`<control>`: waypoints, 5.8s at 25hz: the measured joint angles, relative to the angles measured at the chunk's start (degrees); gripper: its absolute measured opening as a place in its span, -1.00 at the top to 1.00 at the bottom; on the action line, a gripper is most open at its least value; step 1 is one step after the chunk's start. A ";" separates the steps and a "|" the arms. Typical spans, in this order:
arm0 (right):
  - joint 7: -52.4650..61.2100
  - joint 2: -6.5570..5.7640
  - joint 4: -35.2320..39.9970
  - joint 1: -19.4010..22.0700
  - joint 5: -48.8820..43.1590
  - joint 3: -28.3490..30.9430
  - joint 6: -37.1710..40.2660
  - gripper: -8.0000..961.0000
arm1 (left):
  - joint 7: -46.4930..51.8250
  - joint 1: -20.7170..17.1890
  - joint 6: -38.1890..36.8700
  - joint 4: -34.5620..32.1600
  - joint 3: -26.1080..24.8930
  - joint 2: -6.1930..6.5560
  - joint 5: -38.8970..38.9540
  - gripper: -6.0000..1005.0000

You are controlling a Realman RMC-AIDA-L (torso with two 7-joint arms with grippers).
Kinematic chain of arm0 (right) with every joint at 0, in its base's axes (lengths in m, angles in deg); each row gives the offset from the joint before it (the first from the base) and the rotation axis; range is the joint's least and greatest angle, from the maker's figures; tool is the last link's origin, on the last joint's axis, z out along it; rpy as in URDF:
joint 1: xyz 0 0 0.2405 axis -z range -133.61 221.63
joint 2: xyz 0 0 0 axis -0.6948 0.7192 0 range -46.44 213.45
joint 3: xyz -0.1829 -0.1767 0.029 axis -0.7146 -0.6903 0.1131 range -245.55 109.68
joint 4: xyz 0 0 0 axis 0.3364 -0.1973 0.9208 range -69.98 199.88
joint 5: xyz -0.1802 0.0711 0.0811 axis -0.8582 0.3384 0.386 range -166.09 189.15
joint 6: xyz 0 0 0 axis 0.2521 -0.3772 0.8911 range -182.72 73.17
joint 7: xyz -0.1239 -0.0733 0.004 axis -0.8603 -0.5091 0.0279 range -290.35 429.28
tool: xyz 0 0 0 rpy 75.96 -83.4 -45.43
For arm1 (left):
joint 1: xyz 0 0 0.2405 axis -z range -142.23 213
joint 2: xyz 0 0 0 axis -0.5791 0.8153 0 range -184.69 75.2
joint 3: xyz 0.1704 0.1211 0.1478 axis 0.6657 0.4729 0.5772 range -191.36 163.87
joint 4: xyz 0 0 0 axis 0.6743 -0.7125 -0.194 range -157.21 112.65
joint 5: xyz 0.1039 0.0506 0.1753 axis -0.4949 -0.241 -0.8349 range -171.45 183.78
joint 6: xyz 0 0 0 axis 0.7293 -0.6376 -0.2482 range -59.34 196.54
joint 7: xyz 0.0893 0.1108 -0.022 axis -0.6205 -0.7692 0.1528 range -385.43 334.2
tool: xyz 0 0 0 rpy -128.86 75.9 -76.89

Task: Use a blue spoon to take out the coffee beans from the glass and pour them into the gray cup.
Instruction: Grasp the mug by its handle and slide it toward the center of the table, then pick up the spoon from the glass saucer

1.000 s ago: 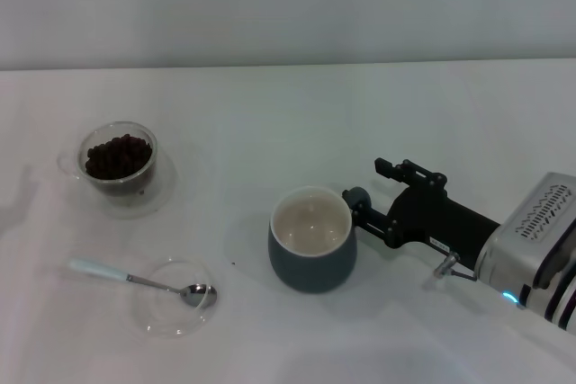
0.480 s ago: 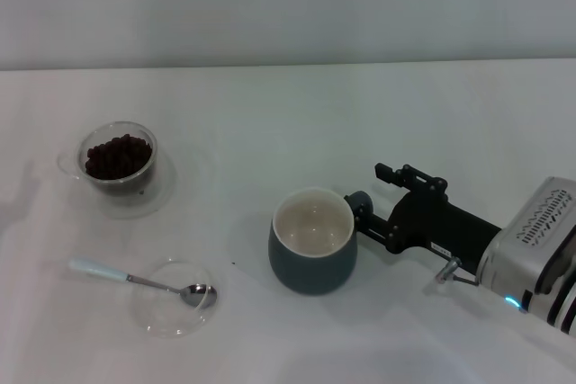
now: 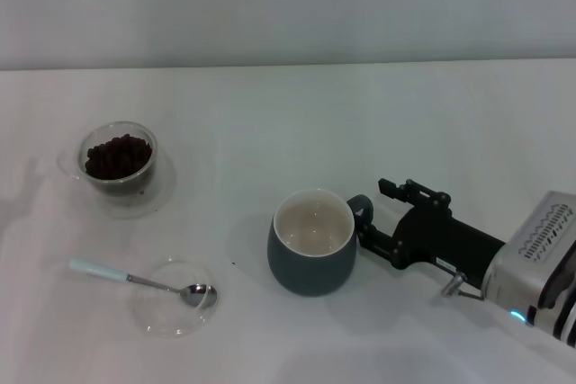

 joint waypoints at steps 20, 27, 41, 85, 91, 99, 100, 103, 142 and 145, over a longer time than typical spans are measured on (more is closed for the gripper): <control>1.31 -0.28 -6.52 4.58 0.25 -0.06 13.02 -0.44 | -0.26 0.27 0.46 -0.14 -0.10 0.13 2.17 -0.71; 1.41 -0.37 -12.06 7.01 0.69 1.47 21.20 -0.44 | -0.26 -0.05 0.53 -1.56 -0.10 0.13 3.54 -0.71; -1.51 -0.57 -19.90 8.93 0.73 19.78 42.86 -0.43 | 3.38 -2.70 -2.55 -0.99 0.14 -0.39 4.39 -0.71; -6.76 -1.55 -17.44 -2.49 1.15 32.03 35.73 -0.42 | 59.18 -6.73 0.10 7.21 1.10 0.11 -17.46 -0.71; -6.77 -1.34 -17.41 -2.42 0.96 32.03 35.67 -0.42 | 62.61 -5.15 4.21 5.61 5.17 0.14 -18.17 -0.71; -6.77 -1.06 -17.41 -2.42 1.01 32.03 35.59 -0.42 | 64.64 -4.13 7.20 4.37 7.84 0.31 -19.15 -0.71; -6.77 -1.06 -17.41 -2.42 1.01 32.03 35.52 -0.42 | 64.64 -4.15 7.44 4.36 7.84 0.31 -19.18 -0.71; -6.77 -1.06 -17.41 -2.42 1.03 32.03 35.39 -0.42 | 64.53 -4.27 8.48 4.35 7.83 0.28 -19.16 -0.71; -6.95 -0.81 -17.42 -2.36 0.93 32.03 32.70 -0.42 | 61.78 -4.14 9.11 3.24 7.82 0.00 -23.79 -0.71; -6.95 -0.78 -17.42 -2.34 0.90 32.01 32.27 -0.42 | 61.94 -4.20 9.07 3.14 7.82 -0.02 -24.59 -0.71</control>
